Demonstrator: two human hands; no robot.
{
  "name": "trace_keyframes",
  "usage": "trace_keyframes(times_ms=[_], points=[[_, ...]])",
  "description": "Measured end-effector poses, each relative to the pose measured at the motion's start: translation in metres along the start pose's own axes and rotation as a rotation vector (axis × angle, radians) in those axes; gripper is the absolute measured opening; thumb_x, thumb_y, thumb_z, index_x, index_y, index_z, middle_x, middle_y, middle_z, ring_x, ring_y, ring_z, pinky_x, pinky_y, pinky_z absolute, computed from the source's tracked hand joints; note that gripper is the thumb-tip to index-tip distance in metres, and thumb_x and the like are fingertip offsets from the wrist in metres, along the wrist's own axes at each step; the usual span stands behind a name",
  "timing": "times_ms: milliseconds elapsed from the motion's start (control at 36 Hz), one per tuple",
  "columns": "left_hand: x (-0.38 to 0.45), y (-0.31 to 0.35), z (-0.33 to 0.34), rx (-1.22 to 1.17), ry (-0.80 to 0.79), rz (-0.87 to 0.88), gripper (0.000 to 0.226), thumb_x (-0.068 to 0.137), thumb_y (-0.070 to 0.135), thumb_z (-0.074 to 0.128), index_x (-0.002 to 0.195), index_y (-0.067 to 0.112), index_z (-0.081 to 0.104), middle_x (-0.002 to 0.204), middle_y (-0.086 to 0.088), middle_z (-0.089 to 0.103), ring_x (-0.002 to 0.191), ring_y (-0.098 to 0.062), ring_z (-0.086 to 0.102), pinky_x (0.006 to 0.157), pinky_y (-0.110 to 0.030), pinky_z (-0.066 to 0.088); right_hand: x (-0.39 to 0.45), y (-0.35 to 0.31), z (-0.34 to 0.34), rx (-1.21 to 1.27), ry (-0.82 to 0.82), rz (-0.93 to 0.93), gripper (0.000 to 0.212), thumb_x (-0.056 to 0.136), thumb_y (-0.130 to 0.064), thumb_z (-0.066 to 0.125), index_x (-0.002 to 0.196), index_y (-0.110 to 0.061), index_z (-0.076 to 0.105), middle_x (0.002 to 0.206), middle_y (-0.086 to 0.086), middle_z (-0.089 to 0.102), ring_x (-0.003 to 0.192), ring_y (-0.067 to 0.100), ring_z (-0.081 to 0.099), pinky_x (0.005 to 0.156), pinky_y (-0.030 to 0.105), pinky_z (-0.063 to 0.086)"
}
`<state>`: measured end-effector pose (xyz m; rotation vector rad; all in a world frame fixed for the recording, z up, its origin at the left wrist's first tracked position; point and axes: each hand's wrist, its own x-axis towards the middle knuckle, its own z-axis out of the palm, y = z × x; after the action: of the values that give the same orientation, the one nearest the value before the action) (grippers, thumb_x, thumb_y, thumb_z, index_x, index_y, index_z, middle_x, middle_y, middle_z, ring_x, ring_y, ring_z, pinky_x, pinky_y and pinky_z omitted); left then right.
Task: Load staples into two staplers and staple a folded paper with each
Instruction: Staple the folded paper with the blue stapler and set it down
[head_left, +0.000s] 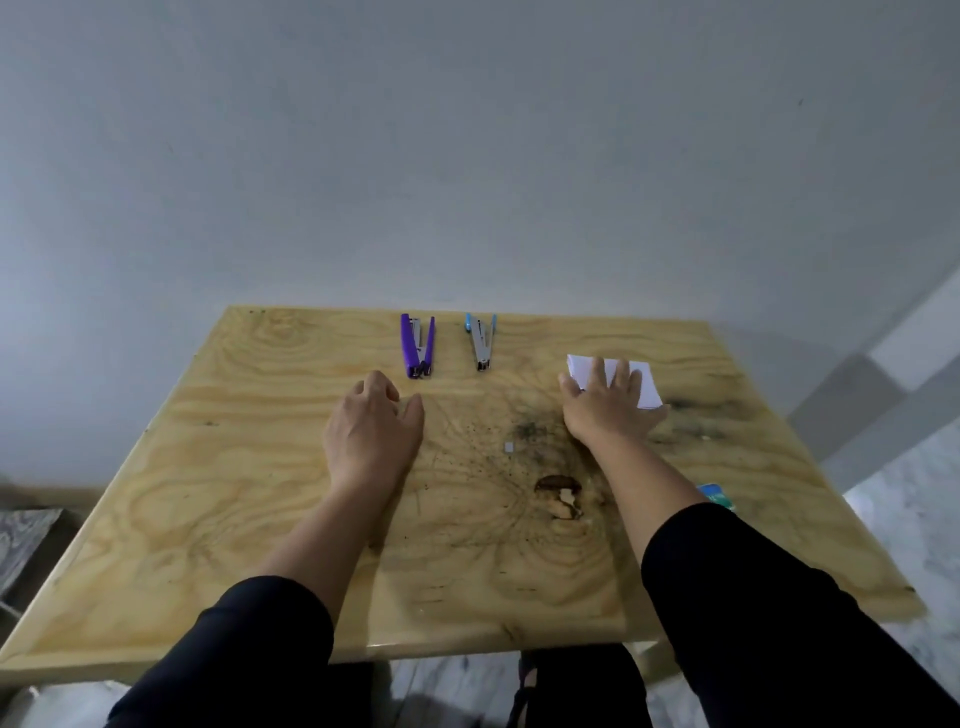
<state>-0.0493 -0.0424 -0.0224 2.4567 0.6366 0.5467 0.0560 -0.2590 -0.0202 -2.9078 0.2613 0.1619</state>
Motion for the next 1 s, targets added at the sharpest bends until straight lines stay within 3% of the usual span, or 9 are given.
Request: trace_keyframes(times_ms=[139, 611, 806, 1000], points=[[0.001, 0.0, -0.001, -0.005, -0.026, 0.002, 0.025, 0.083, 0.045, 0.052, 0.091, 0.021, 0.052, 0.084, 0.003, 0.055, 0.075, -0.017, 0.051, 0.062, -0.029, 0.038, 0.0, -0.005, 0.001, -0.019, -0.028, 0.047, 0.067, 0.092, -0.06, 0.01, 0.149, -0.028, -0.009, 0.159, 0.002, -0.015, 0.146, 0.021, -0.012, 0.108, 0.065, -0.001], [0.0, 0.002, -0.001, 0.007, 0.001, 0.016, 0.025, 0.083, 0.043, 0.054, 0.091, 0.019, 0.053, 0.082, 0.004, 0.053, 0.073, -0.016, 0.05, 0.061, -0.028, 0.035, -0.004, 0.005, -0.01, 0.017, -0.022, -0.07, 0.065, 0.093, -0.058, 0.013, 0.149, -0.032, -0.005, 0.159, -0.001, -0.013, 0.146, 0.021, -0.012, 0.109, 0.065, -0.001], [-0.001, 0.001, -0.004, -0.021, -0.014, 0.019, 0.025, 0.084, 0.04, 0.056, 0.092, 0.017, 0.055, 0.084, 0.002, 0.055, 0.074, -0.016, 0.051, 0.063, -0.028, 0.038, -0.012, 0.001, -0.021, 0.23, 0.103, -0.097, 0.061, 0.094, -0.053, 0.02, 0.149, -0.028, 0.011, 0.16, -0.001, -0.003, 0.147, 0.019, -0.008, 0.114, 0.06, 0.004], [-0.006, 0.0, -0.01, -0.128, -0.05, 0.015, 0.016, 0.083, 0.03, 0.057, 0.09, 0.016, 0.057, 0.084, 0.001, 0.057, 0.077, -0.016, 0.05, 0.067, -0.027, 0.037, -0.028, 0.006, -0.042, 0.367, 0.193, -0.114, 0.051, 0.096, -0.041, 0.028, 0.14, -0.016, 0.035, 0.155, 0.004, 0.02, 0.144, 0.019, 0.012, 0.113, 0.054, 0.016]])
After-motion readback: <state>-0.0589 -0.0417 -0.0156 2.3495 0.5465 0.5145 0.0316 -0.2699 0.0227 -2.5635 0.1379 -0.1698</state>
